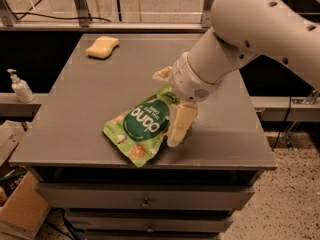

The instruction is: Pick green rice chip bag

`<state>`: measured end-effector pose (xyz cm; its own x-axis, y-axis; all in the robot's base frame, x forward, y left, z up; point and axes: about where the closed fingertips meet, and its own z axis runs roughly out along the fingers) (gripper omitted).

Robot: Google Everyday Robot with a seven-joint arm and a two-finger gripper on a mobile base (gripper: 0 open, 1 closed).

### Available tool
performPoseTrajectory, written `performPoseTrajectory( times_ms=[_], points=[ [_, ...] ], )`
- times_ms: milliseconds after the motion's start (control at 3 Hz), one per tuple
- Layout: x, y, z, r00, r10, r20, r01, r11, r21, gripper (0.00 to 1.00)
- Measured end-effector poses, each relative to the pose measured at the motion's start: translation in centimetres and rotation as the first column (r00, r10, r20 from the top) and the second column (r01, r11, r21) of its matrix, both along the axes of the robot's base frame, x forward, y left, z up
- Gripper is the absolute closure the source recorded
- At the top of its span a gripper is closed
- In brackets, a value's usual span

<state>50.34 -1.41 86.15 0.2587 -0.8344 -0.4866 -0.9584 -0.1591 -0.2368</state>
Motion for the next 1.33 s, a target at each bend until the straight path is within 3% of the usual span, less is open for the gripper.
performPoseTrajectory(
  times_ms=[333,1333],
  points=[
    [0.5,1.2,-1.5,0.9997,0.025,-0.007,-0.025,0.999,0.020,0.15],
    [1.0,1.3,-0.8,0.9984,0.055,0.015,-0.055,0.998,-0.003,0.86]
  ],
)
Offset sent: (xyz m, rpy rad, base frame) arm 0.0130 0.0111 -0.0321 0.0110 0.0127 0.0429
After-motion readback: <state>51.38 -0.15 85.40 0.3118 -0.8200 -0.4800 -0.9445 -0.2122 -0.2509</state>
